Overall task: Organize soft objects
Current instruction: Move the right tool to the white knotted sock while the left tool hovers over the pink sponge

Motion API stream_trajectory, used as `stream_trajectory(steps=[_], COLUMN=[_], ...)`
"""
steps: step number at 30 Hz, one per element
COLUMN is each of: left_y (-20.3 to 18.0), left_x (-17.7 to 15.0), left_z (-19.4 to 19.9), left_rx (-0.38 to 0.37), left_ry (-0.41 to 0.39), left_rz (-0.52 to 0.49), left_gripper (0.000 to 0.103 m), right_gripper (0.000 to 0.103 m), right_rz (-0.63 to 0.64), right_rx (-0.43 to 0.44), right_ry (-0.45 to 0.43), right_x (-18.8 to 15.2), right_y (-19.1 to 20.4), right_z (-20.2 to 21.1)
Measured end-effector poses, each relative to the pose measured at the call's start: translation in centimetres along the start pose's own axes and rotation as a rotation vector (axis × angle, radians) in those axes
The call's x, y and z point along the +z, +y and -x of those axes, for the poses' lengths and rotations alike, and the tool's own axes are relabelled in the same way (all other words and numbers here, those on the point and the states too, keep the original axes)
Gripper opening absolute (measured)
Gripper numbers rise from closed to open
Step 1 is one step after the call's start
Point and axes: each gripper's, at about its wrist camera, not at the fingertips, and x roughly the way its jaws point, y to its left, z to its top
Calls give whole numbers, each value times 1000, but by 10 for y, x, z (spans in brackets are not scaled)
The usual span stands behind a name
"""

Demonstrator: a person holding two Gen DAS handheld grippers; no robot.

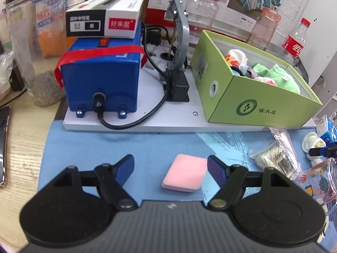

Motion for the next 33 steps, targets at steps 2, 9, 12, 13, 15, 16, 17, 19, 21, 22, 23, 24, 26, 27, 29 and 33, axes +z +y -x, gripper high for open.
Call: stream_trajectory(steps=[2,9,12,13,15,16,17,19,21,22,23,24,26,27,29,33], left_y=[0,-8,-11,-11,-11,-12,-13,-16,-18,-18,-19,-20,-22,-23,-25,-30], left_x=[1,-2,-4,-5,-3,-3,-2,-1,-2,-2,-2,-2,0,0,-1,-9], left_z=[-1,-1,-2,-4,-10,-13,-16,-23,-28,-32,-32,-34,-36,-36,-36,-35], left_rx=[-6,-13,-10,-8,-14,-21,-30,-40,-27,-21,-16,-10,-4,0,8,29], left_ry=[-8,1,10,18,38,50,62,79,88,92,80,79,78,77,74,53], left_rz=[19,32,-6,-14,-13,-11,-10,-15,-23,-28,-38,-45,-56,-61,-83,-158], left_gripper=[77,77,77,77,77,77,77,77,77,77,77,77,77,77,77,65], right_gripper=[66,66,68,69,69,70,70,71,73,74,75,76,77,78,78,78], right_rz=[-27,-34,-53,-65,-66,-59,-57,-54,-53,-52,-51,-52,-55,-56,-59,-52], right_rx=[-14,-29,-49,-48,-57,-59,-60,-61,-58,-56,-55,-56,-62,-65,-70,-63], right_ry=[-44,-85,-139,-158,-191,-207,-222,-243,-255,-259,-261,-263,-270,-276,-286,-308], right_x=[-7,-16,-22,-24,-29,-32,-34,-37,-38,-40,-38,-38,-38,-40,-42,-48], right_y=[-9,6,1,-2,-3,-2,-2,-1,-3,-2,-4,-4,-3,-3,-1,-2], right_z=[15,-7,-16,-15,-14,-14,-14,-14,-14,-12,-15,-15,-17,-17,-17,-16])
